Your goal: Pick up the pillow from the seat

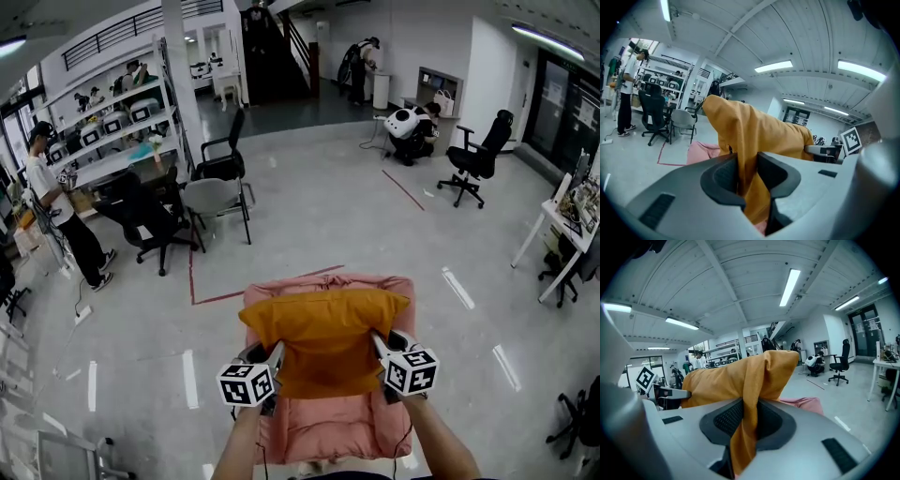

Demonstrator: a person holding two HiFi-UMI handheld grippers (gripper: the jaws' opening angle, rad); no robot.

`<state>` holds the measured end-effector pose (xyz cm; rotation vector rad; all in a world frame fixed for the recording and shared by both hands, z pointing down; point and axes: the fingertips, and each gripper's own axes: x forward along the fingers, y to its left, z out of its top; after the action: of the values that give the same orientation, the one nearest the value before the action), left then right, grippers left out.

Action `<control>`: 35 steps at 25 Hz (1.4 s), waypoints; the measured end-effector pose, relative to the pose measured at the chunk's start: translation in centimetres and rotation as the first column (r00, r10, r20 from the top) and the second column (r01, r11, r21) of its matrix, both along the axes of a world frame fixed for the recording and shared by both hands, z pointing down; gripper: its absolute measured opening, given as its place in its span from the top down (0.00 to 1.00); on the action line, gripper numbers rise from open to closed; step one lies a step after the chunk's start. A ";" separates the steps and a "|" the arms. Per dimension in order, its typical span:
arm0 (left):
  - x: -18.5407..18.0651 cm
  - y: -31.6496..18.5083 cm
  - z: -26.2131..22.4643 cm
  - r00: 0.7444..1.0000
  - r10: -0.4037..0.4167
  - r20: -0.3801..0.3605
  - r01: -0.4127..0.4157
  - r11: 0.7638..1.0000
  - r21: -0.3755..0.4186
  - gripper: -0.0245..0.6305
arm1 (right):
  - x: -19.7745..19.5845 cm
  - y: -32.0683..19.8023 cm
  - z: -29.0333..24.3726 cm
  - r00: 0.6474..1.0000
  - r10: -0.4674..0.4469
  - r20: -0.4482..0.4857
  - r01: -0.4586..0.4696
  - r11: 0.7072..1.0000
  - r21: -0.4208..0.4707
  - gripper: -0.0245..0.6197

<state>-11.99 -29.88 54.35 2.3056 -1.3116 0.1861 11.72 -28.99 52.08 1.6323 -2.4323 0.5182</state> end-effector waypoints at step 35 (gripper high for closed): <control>-6.4 8.7 -8.1 0.999 0.033 -0.031 -0.027 0.981 0.193 0.80 | -6.4 9.2 -7.3 0.998 0.064 0.013 -0.066 0.985 0.157 0.83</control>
<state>-18.43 -21.16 46.26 2.4790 -1.3298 0.0301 5.29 -19.82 44.78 1.7787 -2.4900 0.3498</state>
